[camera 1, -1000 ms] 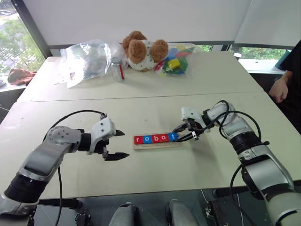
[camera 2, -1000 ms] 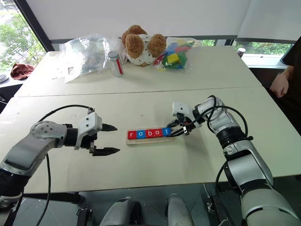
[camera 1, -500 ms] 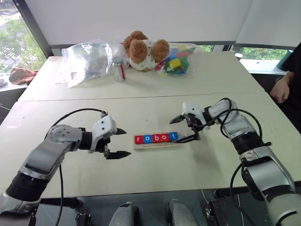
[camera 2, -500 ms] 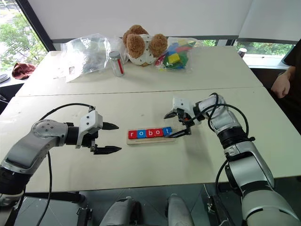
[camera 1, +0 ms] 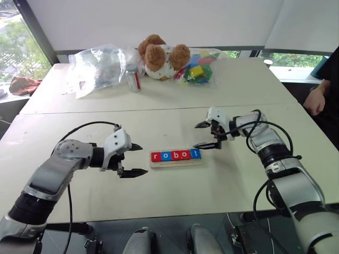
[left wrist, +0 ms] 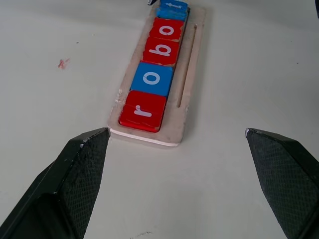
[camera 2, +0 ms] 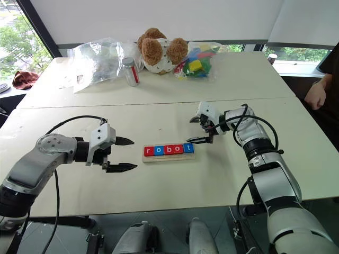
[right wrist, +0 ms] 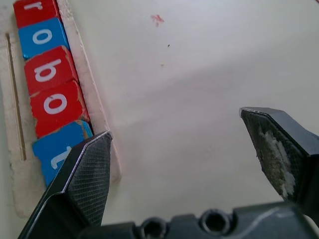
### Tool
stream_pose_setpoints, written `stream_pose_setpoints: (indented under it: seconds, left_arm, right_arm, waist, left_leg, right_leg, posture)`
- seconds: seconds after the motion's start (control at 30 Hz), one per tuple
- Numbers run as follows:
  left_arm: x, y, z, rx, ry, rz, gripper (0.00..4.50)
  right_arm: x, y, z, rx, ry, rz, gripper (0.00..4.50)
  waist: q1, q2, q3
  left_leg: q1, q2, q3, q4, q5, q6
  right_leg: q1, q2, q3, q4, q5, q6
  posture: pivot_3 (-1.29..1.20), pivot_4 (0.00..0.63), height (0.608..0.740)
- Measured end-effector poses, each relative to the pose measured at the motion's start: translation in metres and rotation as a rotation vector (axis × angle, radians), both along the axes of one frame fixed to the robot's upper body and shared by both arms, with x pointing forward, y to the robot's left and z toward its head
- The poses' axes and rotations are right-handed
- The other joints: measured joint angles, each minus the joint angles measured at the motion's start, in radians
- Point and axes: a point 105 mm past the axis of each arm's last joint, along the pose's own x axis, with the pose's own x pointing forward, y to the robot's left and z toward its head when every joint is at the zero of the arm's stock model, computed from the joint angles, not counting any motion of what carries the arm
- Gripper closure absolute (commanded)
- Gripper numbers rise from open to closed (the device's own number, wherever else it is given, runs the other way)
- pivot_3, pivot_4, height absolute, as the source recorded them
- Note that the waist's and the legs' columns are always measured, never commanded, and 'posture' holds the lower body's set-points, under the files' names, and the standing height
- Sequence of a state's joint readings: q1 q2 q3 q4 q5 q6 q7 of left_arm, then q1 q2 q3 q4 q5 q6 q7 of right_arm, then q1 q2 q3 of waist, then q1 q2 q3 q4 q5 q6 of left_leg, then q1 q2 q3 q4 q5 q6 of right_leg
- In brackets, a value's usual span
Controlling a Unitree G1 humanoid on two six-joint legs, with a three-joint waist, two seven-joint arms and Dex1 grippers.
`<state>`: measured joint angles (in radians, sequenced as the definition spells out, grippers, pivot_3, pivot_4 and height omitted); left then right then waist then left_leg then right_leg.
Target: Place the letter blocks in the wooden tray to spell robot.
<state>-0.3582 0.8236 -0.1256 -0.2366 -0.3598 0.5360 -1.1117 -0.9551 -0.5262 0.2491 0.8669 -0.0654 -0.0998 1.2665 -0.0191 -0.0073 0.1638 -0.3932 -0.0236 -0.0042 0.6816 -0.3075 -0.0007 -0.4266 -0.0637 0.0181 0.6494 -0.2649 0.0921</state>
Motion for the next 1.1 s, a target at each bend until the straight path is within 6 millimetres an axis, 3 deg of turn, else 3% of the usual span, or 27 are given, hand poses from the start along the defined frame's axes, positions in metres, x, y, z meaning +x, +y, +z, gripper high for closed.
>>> stream_pose_setpoints:
  seconds: [0.5, 0.57, 0.67, 0.77, 0.93, 1.03, 1.1]
  left_arm:
    - [0.001, 0.000, -0.002, -0.007, 0.000, 0.010, 0.00]
    - [0.001, 0.000, -0.002, -0.015, 0.004, 0.013, 0.00]
    - [-0.005, 0.008, -0.005, -0.032, 0.048, 0.035, 0.00]
    - [-0.015, 0.032, -0.015, -0.023, 0.099, 0.112, 0.00]
    - [-0.026, 0.059, -0.029, -0.010, 0.164, 0.213, 0.00]
    - [-0.027, 0.072, -0.031, -0.027, 0.187, 0.272, 0.00]
    - [-0.024, 0.077, -0.029, -0.067, 0.183, 0.311, 0.00]
  right_arm:
    - [0.001, 0.000, 0.000, -0.007, -0.011, 0.004, 0.03]
    - [0.004, -0.004, 0.005, 0.007, -0.033, -0.025, 0.03]
    - [0.001, -0.017, 0.031, 0.064, -0.064, -0.071, 0.03]
    - [-0.030, -0.048, 0.037, 0.103, -0.003, -0.147, 0.03]
    - [-0.088, -0.067, -0.006, 0.122, 0.225, -0.311, 0.03]
    - [-0.108, -0.085, -0.019, 0.110, 0.256, -0.457, 0.03]
    - [-0.118, -0.086, -0.024, 0.131, 0.271, -0.505, 0.03]
  waist:
    - [0.001, 0.000, 0.000]
    - [0.002, 0.000, 0.000]
    - [0.002, 0.000, 0.000]
    - [0.014, 0.000, 0.000]
    - [0.016, 0.001, 0.000]
    - [0.011, 0.001, 0.000]
    - [0.010, 0.001, -0.001]
  left_leg:
    - [0.000, 0.000, 0.000, 0.000, 0.000, 0.000]
    - [0.000, 0.000, 0.000, 0.000, 0.000, 0.000]
    - [-0.001, 0.000, 0.000, -0.001, 0.000, 0.000]
    - [-0.002, 0.000, -0.005, -0.003, -0.004, 0.005]
    - [-0.003, 0.000, -0.002, -0.001, -0.005, 0.006]
    - [-0.001, 0.000, -0.002, 0.000, -0.005, 0.006]
    - [0.002, 0.000, -0.002, 0.000, -0.005, 0.006]
  right_leg:
    - [0.000, 0.000, 0.000, 0.000, 0.000, 0.000]
    - [0.000, 0.000, 0.000, 0.000, 0.000, 0.000]
    - [-0.001, 0.000, 0.000, 0.000, 0.000, 0.000]
    - [-0.001, -0.001, -0.001, -0.001, 0.000, 0.000]
    - [-0.001, -0.002, 0.000, -0.003, 0.000, 0.000]
    - [0.001, -0.002, 0.000, -0.002, 0.000, -0.001]
    - [0.004, -0.002, 0.000, -0.001, 0.000, -0.001]
  posture:
    - [0.00, 0.150, 0.740]
    - [0.00, 0.150, 0.740]
    - [0.00, 0.150, 0.740]
    - [0.00, 0.150, 0.740]
    - [0.00, 0.150, 0.740]
    - [0.00, 0.150, 0.740]
    - [0.00, 0.150, 0.740]
